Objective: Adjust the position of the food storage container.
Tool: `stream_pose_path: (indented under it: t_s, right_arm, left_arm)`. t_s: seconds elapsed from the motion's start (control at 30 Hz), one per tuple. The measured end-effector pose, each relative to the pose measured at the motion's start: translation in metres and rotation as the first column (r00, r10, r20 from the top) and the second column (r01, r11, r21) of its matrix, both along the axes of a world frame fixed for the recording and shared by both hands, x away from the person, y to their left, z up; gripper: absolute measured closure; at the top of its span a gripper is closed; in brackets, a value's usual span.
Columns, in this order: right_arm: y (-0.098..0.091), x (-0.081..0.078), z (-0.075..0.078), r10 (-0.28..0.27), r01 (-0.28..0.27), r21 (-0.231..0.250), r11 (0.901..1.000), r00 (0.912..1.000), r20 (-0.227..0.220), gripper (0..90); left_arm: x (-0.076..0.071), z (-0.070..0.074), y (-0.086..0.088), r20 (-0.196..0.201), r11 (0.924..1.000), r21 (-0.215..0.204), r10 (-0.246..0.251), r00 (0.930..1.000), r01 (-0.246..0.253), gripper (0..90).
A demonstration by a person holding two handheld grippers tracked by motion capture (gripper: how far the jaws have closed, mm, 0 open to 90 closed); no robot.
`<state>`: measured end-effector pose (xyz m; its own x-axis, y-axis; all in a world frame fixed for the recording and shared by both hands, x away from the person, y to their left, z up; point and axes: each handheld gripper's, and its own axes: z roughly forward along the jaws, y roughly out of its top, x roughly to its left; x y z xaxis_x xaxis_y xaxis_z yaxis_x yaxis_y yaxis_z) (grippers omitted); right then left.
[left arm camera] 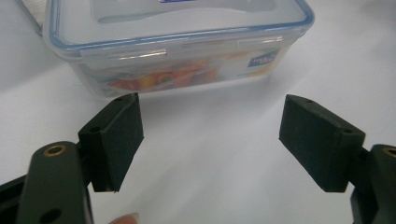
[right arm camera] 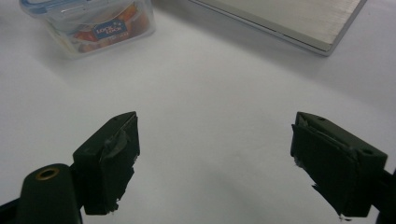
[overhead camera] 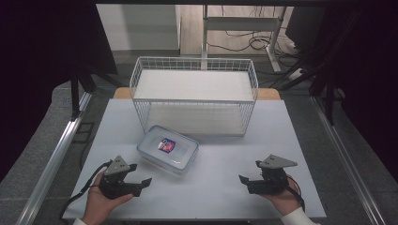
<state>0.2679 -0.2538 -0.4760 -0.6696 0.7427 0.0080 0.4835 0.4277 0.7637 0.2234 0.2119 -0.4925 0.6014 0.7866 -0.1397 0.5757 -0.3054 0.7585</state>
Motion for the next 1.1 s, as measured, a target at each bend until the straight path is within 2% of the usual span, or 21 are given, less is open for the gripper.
stream_pose_path:
  t_s: [0.1, 0.13, 0.27, 0.3, 0.33, 0.4, 0.77, 0.87, 0.93, 0.97, 1.0, 1.03, 1.1]
  right_arm:
    - [0.0, 0.0, -0.002, 0.005, -0.005, -0.008, 1.0, 1.0, -0.003, 15.4]
    - [-0.001, 0.0, -0.004, 0.014, -0.014, -0.021, 0.9997, 0.9999, -0.003, 15.5]
    - [-0.004, -0.002, -0.003, -0.003, 0.003, -0.018, 0.9998, 1.0, 0.002, 15.5]
    - [-0.004, -0.003, -0.002, -0.008, 0.008, -0.016, 0.9998, 1.0, 0.002, 15.5]
    - [-0.004, -0.003, -0.002, -0.008, 0.008, -0.016, 0.9998, 1.0, 0.002, 15.5]
    - [-0.003, -0.007, 0.0, -0.008, 0.009, -0.024, 0.9997, 0.9999, 0.009, 15.6]
    - [0.0, -0.003, -0.003, -0.027, 0.027, -0.04, 0.9988, 0.9996, -0.001, 15.8]
    - [0.001, -0.002, -0.002, -0.024, 0.024, -0.033, 0.9992, 0.9997, -0.001, 15.8]
    - [0.002, -0.002, -0.003, -0.021, 0.021, -0.032, 0.9992, 0.9998, -0.004, 15.8]
    - [0.003, -0.001, -0.003, -0.022, 0.022, -0.035, 0.9992, 0.9997, -0.006, 15.8]
    - [0.003, -0.001, -0.003, -0.022, 0.022, -0.035, 0.9992, 0.9997, -0.006, 15.8]
    - [0.004, -0.002, -0.002, -0.024, 0.024, -0.038, 0.999, 0.9997, -0.002, 15.8]
    - [0.005, -0.002, -0.001, -0.022, 0.023, -0.037, 0.9991, 0.9997, 0.004, 15.8]
  left_arm:
    - [0.004, 0.001, 0.001, -0.001, 0.9998, -0.016, 0.007, 1.0, -0.008, 21.4]
    - [0.008, 0.002, 0.002, -0.006, 0.999, -0.041, 0.017, 0.9998, -0.017, 21.5]
    - [0.008, 0.0, 0.001, -0.013, 0.9993, -0.035, 0.014, 0.9998, -0.014, 21.4]
    - [0.006, -0.001, -0.002, -0.02, 0.9993, -0.038, -0.007, 0.9998, 0.006, 21.4]
    - [0.006, -0.001, -0.002, -0.02, 0.9993, -0.038, -0.007, 0.9998, 0.006, 21.4]
    - [0.004, 0.0, -0.003, -0.021, 0.9983, -0.056, -0.017, 0.9996, 0.016, 21.4]
    - [0.003, 0.001, -0.001, -0.004, 0.9996, -0.024, -0.012, 0.9999, 0.012, 21.0]
    - [0.003, 0.003, 0.002, 0.0, 0.9991, -0.04, -0.015, 0.9999, 0.015, 20.9]
    - [0.005, 0.006, 0.004, 0.006, 0.9946, -0.087, -0.057, 0.9984, 0.057, 20.6]
    - [0.01, 0.01, 0.004, -0.01, 0.9929, -0.095, -0.073, 0.9973, 0.072, 19.3]
    - [0.01, 0.01, 0.004, -0.01, 0.9929, -0.095, -0.073, 0.9973, 0.072, 19.1]
    - [0.014, 0.017, 0.003, -0.009, 0.9945, -0.069, -0.079, 0.9968, 0.078, 19.1]
    - [0.015, 0.021, 0.004, -0.01, 0.9941, -0.066, -0.087, 0.9962, 0.086, 19.1]
